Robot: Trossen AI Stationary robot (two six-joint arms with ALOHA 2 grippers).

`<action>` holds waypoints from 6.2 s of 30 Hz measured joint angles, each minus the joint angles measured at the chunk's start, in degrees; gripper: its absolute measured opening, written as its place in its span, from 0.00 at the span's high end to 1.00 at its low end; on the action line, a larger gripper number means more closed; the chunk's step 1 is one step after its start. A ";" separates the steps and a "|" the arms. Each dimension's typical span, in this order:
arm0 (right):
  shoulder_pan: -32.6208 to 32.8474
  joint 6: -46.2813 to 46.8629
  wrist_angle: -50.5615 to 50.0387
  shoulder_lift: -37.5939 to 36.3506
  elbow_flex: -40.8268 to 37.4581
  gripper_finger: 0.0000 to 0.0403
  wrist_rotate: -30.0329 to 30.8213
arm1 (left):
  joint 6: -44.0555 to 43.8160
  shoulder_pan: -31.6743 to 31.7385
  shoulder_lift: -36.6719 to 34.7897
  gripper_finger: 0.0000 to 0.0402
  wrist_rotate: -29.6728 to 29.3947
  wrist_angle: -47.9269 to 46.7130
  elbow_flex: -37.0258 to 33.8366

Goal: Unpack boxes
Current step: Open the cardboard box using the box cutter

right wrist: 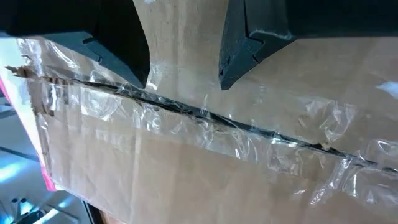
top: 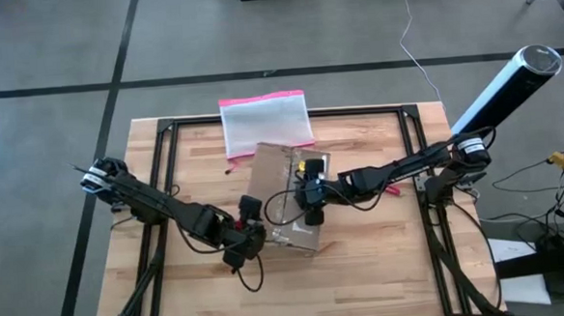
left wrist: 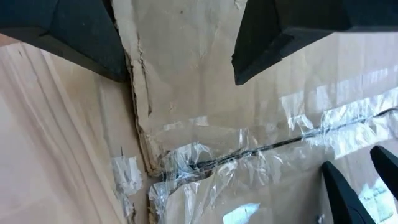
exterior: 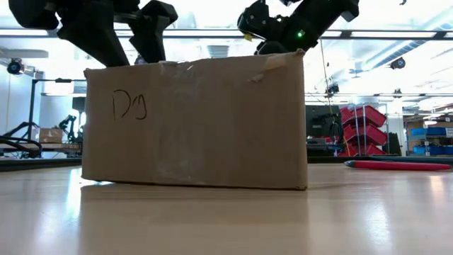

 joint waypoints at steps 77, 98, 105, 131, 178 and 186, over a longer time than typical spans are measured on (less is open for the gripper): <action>9.93 6.89 -7.41 -0.50 7.13 0.59 -0.07 | 9.90 0.61 -0.11 0.31 -17.48 7.53 -2.67; 9.93 6.87 -7.23 -0.50 7.15 0.59 -0.07 | 10.78 1.25 0.35 0.31 -13.33 8.52 -2.69; 9.93 7.24 -7.19 -0.50 7.15 0.59 -0.07 | 11.84 1.38 1.48 0.31 -13.03 8.67 -2.60; 9.91 7.24 -7.12 -0.50 7.15 0.59 -0.07 | 12.13 2.60 1.90 0.31 -11.76 10.81 -4.42; 10.04 7.85 -6.95 -0.50 7.15 0.59 -0.05 | 8.42 2.64 5.70 1.00 -20.84 14.97 -5.21; 11.05 8.46 -6.98 -0.52 7.15 0.59 -1.14 | 7.61 2.17 5.35 1.00 -24.60 15.05 -4.49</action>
